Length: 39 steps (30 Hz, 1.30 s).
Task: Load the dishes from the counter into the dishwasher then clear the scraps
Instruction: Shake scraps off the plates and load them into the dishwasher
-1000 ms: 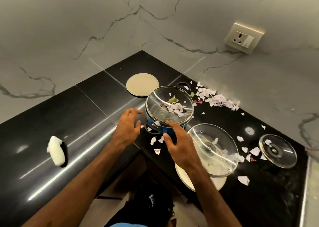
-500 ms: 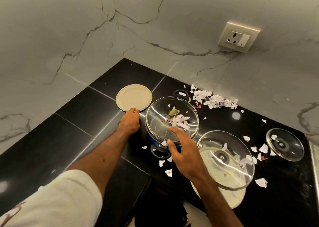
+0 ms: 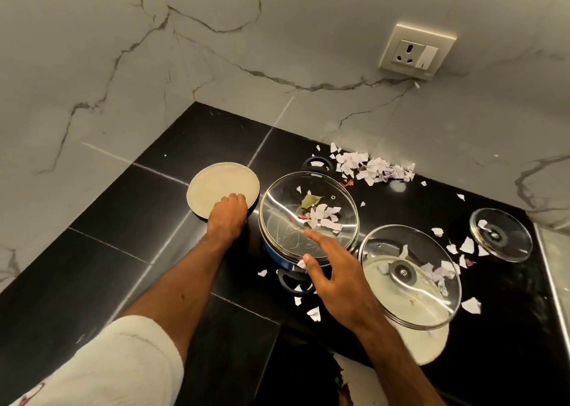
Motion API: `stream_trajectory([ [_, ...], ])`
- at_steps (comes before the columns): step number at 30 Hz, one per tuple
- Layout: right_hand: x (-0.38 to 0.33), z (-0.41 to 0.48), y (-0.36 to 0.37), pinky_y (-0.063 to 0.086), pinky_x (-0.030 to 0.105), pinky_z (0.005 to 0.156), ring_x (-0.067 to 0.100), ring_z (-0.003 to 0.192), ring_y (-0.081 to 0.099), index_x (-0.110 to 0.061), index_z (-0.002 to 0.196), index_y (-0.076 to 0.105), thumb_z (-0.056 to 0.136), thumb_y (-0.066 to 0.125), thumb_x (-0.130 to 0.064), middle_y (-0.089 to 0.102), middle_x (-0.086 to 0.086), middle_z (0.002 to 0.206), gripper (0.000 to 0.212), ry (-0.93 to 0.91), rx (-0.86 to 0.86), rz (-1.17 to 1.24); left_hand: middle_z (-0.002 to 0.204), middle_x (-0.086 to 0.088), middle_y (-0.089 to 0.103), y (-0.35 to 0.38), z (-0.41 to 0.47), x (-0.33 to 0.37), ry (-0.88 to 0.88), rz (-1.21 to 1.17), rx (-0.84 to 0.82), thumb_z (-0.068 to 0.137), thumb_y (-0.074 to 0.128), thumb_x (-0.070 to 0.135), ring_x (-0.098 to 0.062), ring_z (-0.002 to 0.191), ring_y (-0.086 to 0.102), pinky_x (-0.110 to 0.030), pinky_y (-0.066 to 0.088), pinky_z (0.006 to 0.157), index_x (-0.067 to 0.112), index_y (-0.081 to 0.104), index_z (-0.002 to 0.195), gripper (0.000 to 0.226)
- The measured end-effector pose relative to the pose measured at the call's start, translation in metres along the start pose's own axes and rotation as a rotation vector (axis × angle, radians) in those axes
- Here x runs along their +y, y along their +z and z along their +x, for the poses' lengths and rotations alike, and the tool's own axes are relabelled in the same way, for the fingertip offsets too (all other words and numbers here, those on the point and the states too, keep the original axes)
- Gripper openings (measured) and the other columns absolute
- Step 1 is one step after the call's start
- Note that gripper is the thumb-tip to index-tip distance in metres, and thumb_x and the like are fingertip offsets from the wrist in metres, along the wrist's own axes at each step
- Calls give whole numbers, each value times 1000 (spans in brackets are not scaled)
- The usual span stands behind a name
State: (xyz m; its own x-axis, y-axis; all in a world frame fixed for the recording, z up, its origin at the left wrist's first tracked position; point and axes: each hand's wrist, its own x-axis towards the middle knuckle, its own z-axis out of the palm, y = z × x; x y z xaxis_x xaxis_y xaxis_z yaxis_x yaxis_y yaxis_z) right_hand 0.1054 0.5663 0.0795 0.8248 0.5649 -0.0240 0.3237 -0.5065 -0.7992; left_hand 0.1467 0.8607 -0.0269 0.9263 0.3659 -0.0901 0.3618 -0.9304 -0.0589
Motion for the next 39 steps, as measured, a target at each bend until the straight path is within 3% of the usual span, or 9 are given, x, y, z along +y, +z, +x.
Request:
stream_trajectory([
  [7,-12,-6,-5,40,16,115,-14,138,41,-33,150,51,105,62,-28,51,-24,148,47,-41,-6,51,94,-18,64,-75,-46,-36,-97,-245,388,83,68,7,-37,78,60,-48,51,67,5,57,103,23],
  [14,-32,-26,-31,54,42,107,12,129,64,-30,147,54,101,52,-53,67,-9,139,51,90,174,603,83,-1,53,-140,-139,30,428,-467,584,85,67,9,-20,75,47,-41,45,67,17,57,89,13],
  [19,-24,-59,-75,62,31,83,13,114,70,-28,136,60,100,54,-52,72,-8,123,43,175,447,765,85,-1,55,-142,-178,111,837,-350,582,81,65,19,-25,79,50,-38,39,70,24,51,93,19],
  [22,2,-84,-97,60,27,74,9,104,70,-29,125,66,103,59,-40,74,-13,110,25,255,647,689,105,2,59,-138,-193,147,895,-470,382,82,74,25,-22,99,53,-38,46,86,27,57,104,28],
  [25,28,-120,-119,62,34,82,14,108,70,-33,124,67,105,58,-41,73,-8,114,23,304,763,660,141,20,42,-147,-211,180,846,-749,-15,76,78,60,-5,138,32,-32,29,114,44,54,127,58],
  [30,62,-194,-160,59,24,73,9,100,71,-34,115,70,106,58,-36,75,-10,106,15,345,874,675,159,9,28,-160,-231,254,616,-916,7,87,73,47,-13,146,24,-38,31,113,39,41,146,68],
  [32,79,-226,-175,59,21,74,4,100,70,-35,114,71,105,59,-36,76,-14,106,15,378,901,693,155,2,37,-160,-236,286,542,-913,-28,92,70,43,-18,140,38,-40,41,111,34,39,149,66],
  [35,109,-287,-204,60,33,89,11,109,70,-32,124,70,102,63,-41,76,-10,115,24,443,940,730,129,5,61,-161,-260,340,475,-1066,-185,95,67,37,-8,108,64,-29,59,85,37,49,141,49],
  [39,151,-378,-232,61,41,90,15,109,70,-33,122,71,102,63,-38,76,-9,114,22,493,1027,740,104,12,73,-153,-309,409,515,-1105,-316,94,70,35,-5,96,70,-28,60,83,43,65,122,29],
])
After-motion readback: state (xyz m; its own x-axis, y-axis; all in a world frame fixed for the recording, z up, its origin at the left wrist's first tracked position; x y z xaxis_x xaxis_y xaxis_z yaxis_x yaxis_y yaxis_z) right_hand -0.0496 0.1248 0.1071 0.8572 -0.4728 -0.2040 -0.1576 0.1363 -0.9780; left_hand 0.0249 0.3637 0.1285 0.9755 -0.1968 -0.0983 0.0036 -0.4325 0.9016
